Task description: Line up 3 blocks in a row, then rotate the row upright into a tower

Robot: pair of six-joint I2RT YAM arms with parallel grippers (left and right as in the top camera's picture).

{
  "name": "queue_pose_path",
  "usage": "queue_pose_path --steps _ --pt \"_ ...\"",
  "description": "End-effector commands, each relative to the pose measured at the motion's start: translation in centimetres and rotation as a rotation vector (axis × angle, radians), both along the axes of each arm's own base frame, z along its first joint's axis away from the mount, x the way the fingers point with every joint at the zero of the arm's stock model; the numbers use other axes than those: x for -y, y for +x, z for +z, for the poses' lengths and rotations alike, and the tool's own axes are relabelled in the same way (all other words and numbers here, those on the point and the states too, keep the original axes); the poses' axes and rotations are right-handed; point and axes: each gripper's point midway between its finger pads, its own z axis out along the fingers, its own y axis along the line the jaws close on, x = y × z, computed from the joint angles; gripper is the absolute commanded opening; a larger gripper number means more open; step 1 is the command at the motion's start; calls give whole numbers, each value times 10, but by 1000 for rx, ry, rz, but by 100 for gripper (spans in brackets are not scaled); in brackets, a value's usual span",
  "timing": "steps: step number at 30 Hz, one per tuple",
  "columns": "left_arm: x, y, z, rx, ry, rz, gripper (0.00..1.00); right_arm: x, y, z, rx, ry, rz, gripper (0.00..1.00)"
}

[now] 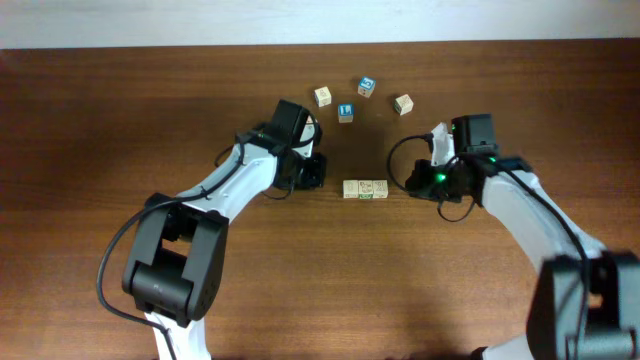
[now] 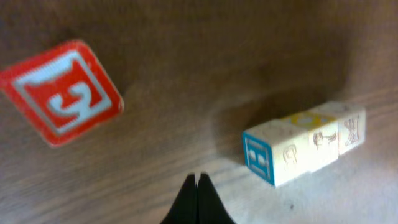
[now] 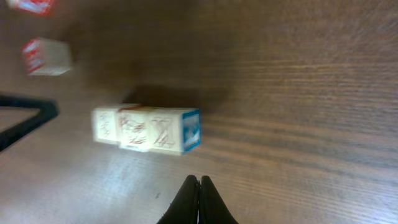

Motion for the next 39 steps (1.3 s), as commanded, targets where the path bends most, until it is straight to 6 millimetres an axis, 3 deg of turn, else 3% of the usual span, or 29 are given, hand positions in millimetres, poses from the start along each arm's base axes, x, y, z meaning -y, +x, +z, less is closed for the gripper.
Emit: queue_pose_path --steps 1,4,10,14,28,39 --pt "1 -3 -9 -18 -32 67 0 0 5 -34 -87 35 -88 4" --pt "-2 7 -8 23 -18 83 0 -1 13 -43 -75 43 -103 4" --pt "3 11 -9 48 -24 79 0 -2 28 -38 -9 52 -100 4" --pt "9 6 -25 22 -13 61 0 -4 24 -42 -19 46 -95 4" --pt "26 -9 -21 -5 -83 -55 0 -31 15 -48 -26 29 -21 5" --pt "28 -9 -21 3 -78 -59 0 -44 12 -48 -12 19 16 5"
